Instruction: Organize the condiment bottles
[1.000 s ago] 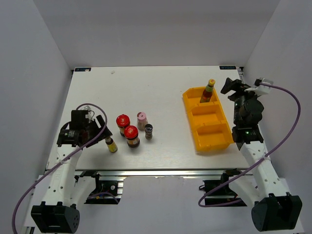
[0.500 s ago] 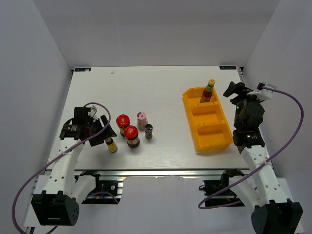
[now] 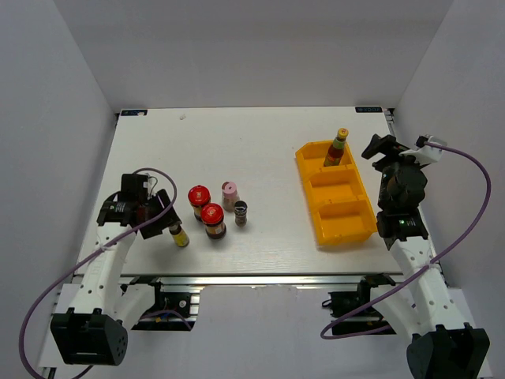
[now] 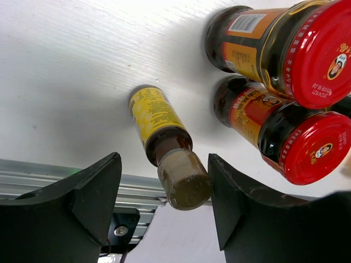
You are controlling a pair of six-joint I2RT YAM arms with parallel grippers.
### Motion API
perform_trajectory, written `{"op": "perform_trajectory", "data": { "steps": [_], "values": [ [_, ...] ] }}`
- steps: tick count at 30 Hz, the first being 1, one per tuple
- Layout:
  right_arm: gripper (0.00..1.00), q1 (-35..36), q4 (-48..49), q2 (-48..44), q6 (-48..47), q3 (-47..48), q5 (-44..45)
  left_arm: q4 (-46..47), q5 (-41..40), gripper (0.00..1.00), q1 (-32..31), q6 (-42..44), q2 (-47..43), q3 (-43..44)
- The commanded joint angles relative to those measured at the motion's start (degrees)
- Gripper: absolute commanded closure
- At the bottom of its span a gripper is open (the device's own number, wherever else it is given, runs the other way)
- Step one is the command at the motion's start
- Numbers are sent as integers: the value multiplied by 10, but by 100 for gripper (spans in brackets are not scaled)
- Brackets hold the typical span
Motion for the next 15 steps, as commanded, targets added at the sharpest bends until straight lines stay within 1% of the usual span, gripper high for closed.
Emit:
{"op": "perform_trajectory", "data": {
  "steps": [1,5,8,10,12,15],
  "values": [
    [11,0,19,3,-2,3,11,-13,-32,26,-6,1,-20,22],
    [11,-1,22,9,-2,1,15,-9,-37,27,-12,0,-17,24],
    [11,-1,21,10,-2,0,23,-11,-41,30,-22,-4,-1,29],
    [11,0,21,9,-4,0,27,-10,-43,33,-36,-8,4,32],
    [11,0,21,9,-4,0,32,-9,-50,33,-49,-17,11,36],
    [11,-1,22,9,-4,-1,33,-10,-54,35,-89,-30,26,42]
  ]
}}
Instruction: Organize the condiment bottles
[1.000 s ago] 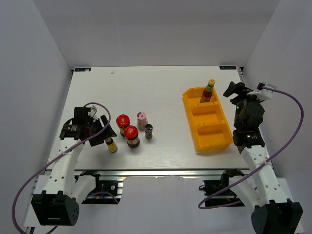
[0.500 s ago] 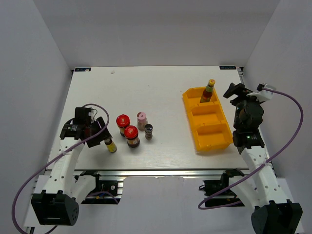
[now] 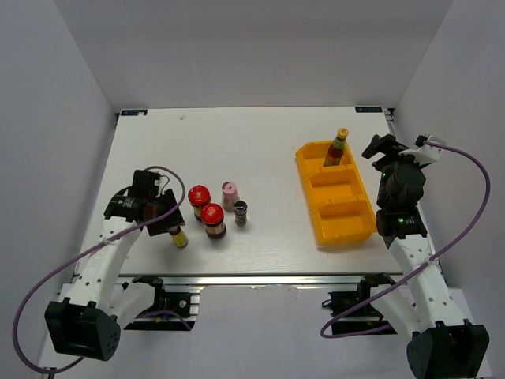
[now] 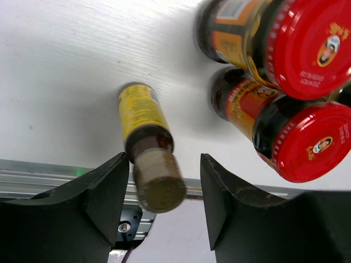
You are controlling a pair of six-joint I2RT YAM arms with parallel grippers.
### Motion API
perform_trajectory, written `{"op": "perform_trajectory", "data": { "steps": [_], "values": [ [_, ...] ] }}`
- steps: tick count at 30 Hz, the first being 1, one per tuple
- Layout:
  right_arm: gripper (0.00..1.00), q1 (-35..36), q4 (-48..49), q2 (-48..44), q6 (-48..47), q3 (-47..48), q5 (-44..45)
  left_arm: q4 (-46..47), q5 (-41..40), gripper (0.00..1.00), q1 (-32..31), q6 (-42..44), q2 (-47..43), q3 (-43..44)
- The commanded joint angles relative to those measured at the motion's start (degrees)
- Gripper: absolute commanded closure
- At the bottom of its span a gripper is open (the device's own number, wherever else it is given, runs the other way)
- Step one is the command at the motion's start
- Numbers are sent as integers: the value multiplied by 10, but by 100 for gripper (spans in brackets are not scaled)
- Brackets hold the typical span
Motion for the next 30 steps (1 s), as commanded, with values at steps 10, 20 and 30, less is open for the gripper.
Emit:
{"op": "perform_trajectory", "data": {
  "steps": [10,20,30],
  "values": [
    [11,0,15,-4,-4,-3,37,-64,-123,45,-83,-47,51,68],
    [11,0,16,-2,1,-5,36,-58,-107,54,-99,-42,65,70],
    [11,-1,22,-6,-31,1,-98,-52,-57,81,-109,-33,54,98]
  ]
}}
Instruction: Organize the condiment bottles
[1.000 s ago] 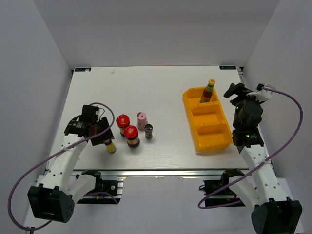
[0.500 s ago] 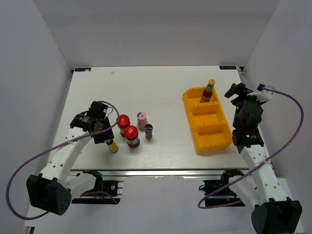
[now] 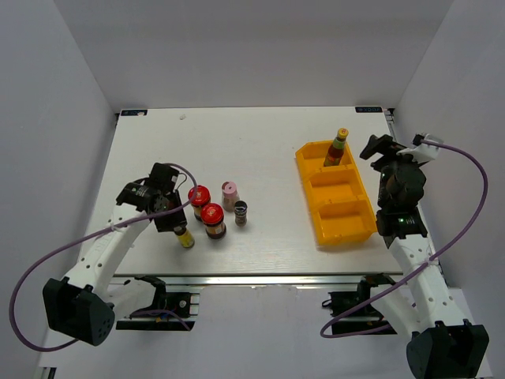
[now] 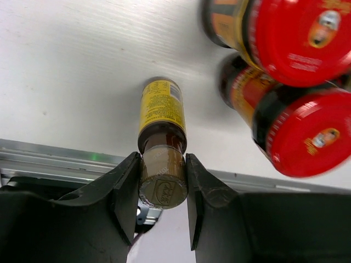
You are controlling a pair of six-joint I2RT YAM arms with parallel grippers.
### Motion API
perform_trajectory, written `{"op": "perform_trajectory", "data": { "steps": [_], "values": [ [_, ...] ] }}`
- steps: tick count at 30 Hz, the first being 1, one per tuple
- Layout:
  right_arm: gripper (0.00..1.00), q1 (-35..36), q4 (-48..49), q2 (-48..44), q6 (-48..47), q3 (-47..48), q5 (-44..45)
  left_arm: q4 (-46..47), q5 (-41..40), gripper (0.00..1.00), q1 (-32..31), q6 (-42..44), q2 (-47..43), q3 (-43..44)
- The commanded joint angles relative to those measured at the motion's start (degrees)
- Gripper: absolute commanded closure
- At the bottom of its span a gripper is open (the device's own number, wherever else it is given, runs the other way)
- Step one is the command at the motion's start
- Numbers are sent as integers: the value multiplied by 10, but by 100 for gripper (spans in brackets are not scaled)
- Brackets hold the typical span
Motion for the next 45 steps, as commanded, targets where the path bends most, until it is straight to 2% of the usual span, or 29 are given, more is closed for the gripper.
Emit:
{"op": "perform_trajectory", "data": {
  "steps": [1,2,4,5,7,8,10,11,14,15,17,20,22,25,31,40,45],
  "values": [
    [11,-1,29,-7,-28,2,-106,5,38,83,-5,9,-21,53],
    [11,-1,33,-7,-41,2,-171,1,37,85,-6,13,-24,61],
    [11,0,39,-7,-53,7,-238,-14,30,93,-5,17,-32,84],
    [11,0,39,-5,-72,10,-331,-21,29,96,-5,19,-34,91],
    [11,0,41,3,-84,21,-416,-40,28,100,-5,25,-37,103],
    [11,-1,41,7,-89,25,-506,-47,29,100,-5,28,-39,107],
    [11,0,49,20,-102,31,-597,-57,37,100,-5,31,-43,113],
    [11,1,57,24,-105,31,-699,-59,53,100,-5,36,-45,120],
    [11,23,99,38,-110,27,-859,-62,94,100,-5,52,-51,135],
    [11,37,104,44,-114,28,-878,-63,118,100,-5,57,-53,140],
    [11,88,81,51,-149,42,-884,-76,133,100,-5,69,-53,154],
    [11,175,-6,80,-229,72,-846,-83,153,100,-5,82,-60,179],
    [11,209,-44,118,-241,108,-843,-86,175,100,-5,84,-67,187],
    [11,250,-41,176,-212,147,-865,-83,181,100,-5,83,-77,186],
    [11,385,-74,273,-252,219,-776,-78,210,100,-5,87,-86,192],
    [11,465,-68,437,-189,335,-737,-82,201,100,-5,84,-99,191],
    [11,506,-97,510,-201,391,-676,-76,217,100,-5,88,-100,193]
  ]
}}
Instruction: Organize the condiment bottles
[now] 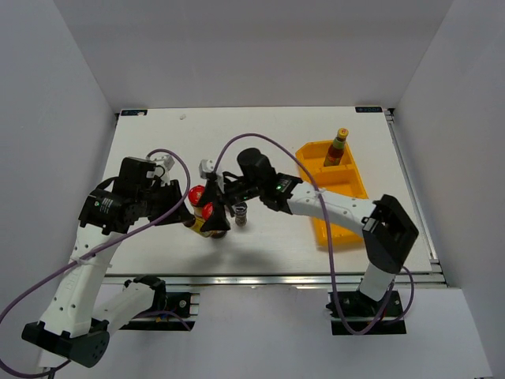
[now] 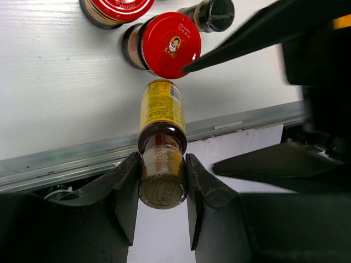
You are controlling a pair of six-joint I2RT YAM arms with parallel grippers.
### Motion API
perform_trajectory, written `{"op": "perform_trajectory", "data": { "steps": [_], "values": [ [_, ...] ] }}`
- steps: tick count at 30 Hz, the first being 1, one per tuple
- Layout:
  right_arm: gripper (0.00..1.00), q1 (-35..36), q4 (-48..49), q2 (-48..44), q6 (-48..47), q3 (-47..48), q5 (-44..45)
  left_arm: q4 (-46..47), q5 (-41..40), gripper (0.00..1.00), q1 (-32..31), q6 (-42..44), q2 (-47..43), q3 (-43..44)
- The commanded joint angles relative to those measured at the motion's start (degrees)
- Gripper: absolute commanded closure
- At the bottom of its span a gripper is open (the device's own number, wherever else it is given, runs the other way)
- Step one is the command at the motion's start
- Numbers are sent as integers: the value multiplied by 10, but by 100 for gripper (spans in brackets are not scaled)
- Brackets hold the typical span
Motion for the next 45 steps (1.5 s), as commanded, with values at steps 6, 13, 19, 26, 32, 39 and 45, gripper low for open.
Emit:
{"op": "perform_trajectory", "data": {
  "steps": [6,13,19,26,32,39,45],
  "values": [
    [14,46,-28,68,2,90,44,21,32,100,-2,7,-12,26],
    [27,64,-27,76,-12,90,73,23,40,100,-2,9,-14,30],
    [60,64,-22,77,-10,89,68,24,38,100,-2,8,-15,23],
    [82,64,-13,68,-3,79,56,34,49,85,-3,8,-17,33],
    [90,65,41,19,18,29,73,58,61,62,-2,6,-25,32],
    [96,63,58,-25,24,0,133,108,89,31,-2,8,-36,23],
    [97,54,74,-45,32,-15,155,118,85,2,-2,3,-28,39]
  ]
}}
